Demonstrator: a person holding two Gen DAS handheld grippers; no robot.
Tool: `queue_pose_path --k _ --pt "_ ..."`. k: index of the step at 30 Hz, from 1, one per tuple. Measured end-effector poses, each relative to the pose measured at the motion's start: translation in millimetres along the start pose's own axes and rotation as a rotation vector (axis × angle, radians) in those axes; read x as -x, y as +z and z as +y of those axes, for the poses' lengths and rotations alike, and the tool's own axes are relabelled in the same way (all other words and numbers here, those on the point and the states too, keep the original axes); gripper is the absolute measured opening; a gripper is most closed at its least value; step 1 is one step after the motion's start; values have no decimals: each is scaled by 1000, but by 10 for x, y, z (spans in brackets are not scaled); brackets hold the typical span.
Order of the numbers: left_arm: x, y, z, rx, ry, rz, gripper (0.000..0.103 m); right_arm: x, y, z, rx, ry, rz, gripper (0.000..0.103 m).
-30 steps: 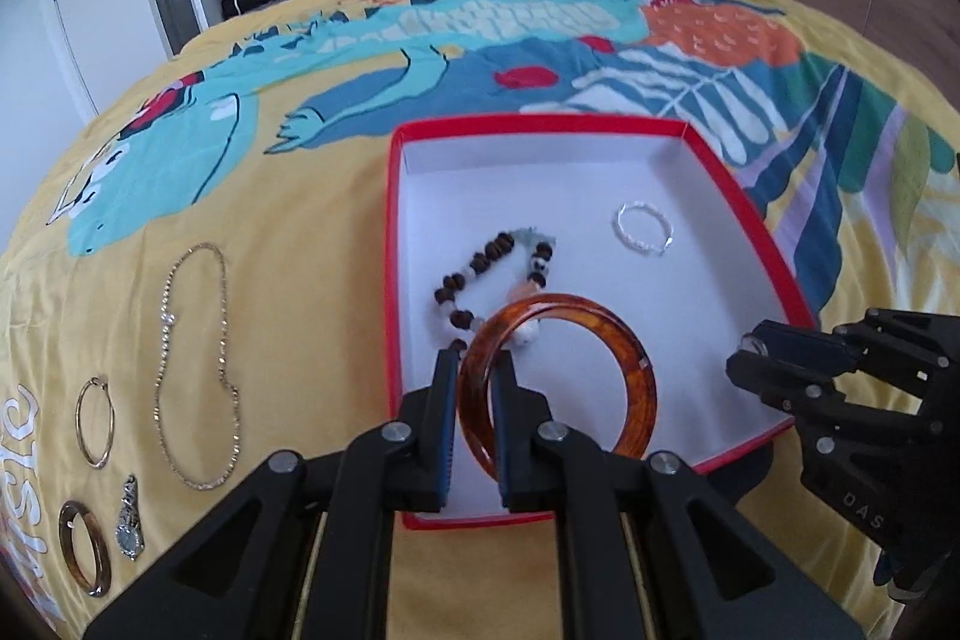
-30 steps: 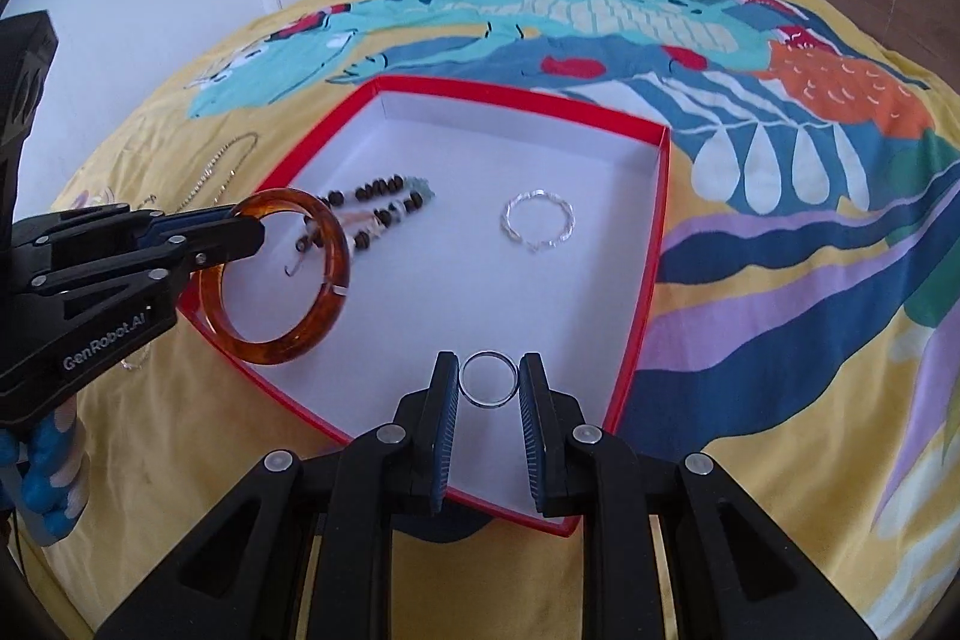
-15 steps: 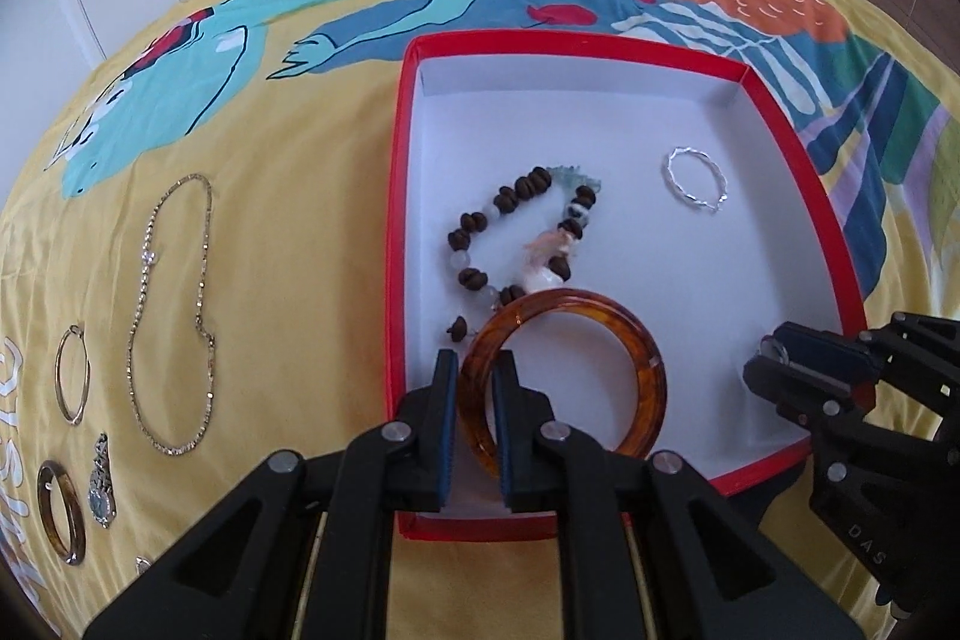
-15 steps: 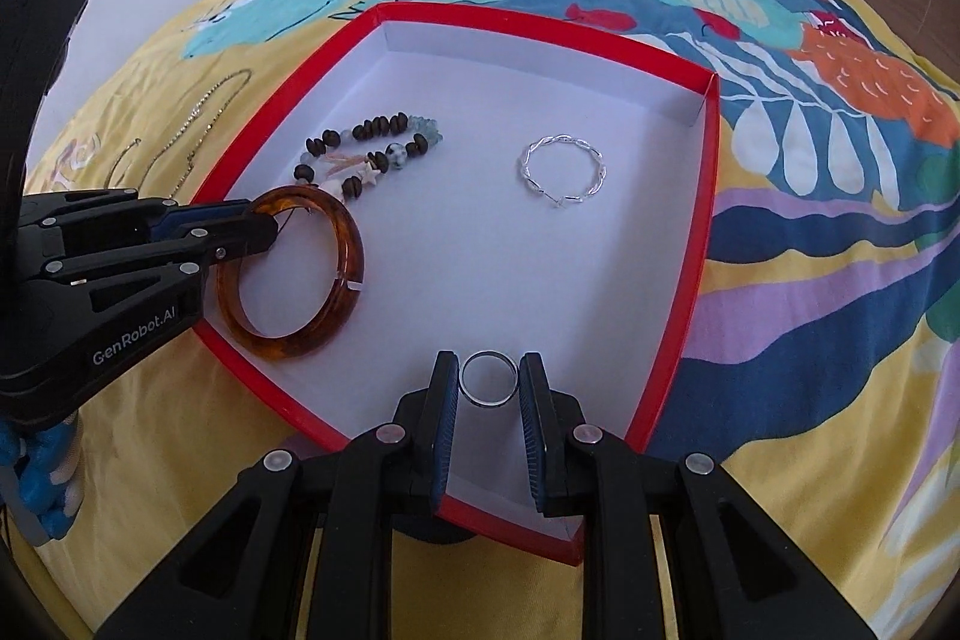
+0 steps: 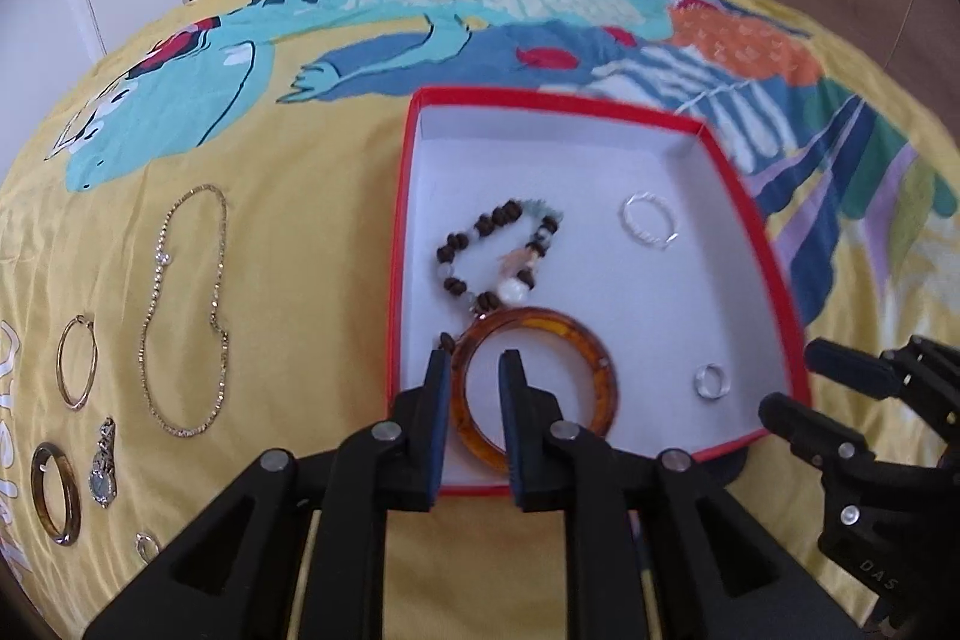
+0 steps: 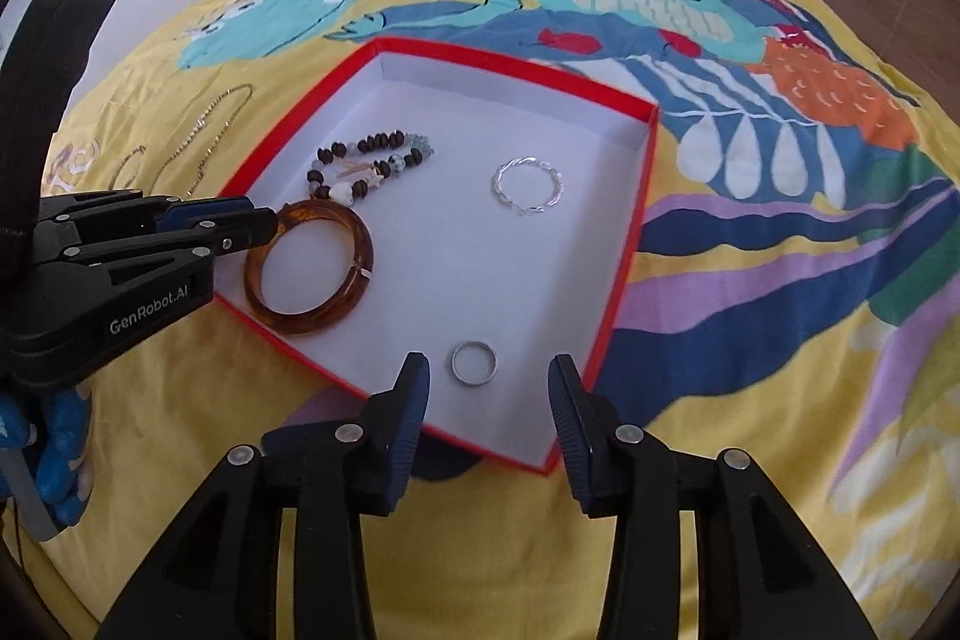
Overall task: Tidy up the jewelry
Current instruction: 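Carry the amber bangle and silver ring into the red box and release, then grasp the dark brown bangle with the left tool while the right grasps a silver ring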
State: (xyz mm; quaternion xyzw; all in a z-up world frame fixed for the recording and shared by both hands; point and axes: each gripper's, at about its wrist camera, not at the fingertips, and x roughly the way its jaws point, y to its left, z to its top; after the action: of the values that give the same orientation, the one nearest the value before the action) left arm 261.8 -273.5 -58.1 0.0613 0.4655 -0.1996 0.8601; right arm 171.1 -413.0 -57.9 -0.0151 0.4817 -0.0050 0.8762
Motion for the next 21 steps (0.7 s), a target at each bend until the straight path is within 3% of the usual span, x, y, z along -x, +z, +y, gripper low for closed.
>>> queue_pose_path --k 2,6,8,21 --pt "206 -1 41 16 -42 -32 16 134 -24 -3 -15 -9 -20 41" --pt "575 -55 157 13 -52 -68 17 470 -94 77 -52 1 -72 41" --pt "766 -128 290 16 -38 -66 25 627 -131 176 -60 12 -95 41" --pt "1956 -1019 1597 113 171 -128 27 1271 -409 1050 -57 109 -168 41"
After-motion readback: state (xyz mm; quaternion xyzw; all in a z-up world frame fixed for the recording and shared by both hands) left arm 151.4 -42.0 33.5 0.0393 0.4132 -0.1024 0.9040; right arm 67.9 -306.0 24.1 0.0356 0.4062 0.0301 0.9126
